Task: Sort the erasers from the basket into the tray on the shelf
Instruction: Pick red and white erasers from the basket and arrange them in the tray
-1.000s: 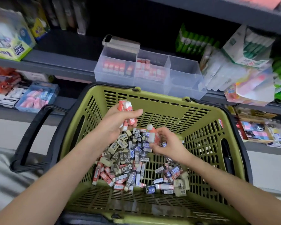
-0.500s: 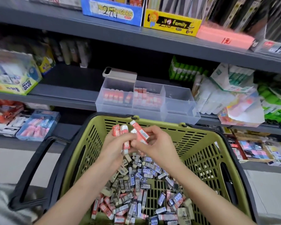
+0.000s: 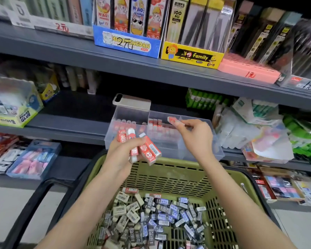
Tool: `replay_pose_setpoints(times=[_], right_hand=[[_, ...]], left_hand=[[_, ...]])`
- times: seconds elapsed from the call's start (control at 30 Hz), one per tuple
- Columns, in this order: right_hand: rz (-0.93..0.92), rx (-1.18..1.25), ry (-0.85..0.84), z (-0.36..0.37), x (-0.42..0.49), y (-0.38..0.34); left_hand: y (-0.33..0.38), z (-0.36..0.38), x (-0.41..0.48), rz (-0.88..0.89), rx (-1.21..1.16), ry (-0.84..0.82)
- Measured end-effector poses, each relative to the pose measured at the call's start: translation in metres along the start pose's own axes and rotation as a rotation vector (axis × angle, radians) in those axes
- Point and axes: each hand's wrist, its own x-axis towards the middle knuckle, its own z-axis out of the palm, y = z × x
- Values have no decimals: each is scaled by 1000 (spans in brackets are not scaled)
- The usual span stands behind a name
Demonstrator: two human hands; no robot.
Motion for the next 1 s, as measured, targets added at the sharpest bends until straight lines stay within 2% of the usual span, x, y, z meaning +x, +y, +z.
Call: replay_pose_setpoints(times=[0.13,0.27,0.5,0.6,0.87,0.93,1.0], right_hand=[[55,-219,-90,32,32,3],[75,-363,-75,46,43,-5],[122,-375,-16,53,44,-4],[88,-403,-51,54,45,0],[-13,-610,-369,49,60,1],[-30,-631,-365,44,58,-1],[-97,-538,-259,37,52,-5]], left_hand=[[12,6,13,36,-64,30],[19,9,25,47,-85,45],[21,7,37,70,-122,63],[23,6,39,66,-154,69],[24,10,42,24,-218,55],[24,12,43,1,-235,63],[24,13,44,-12,-235,62]])
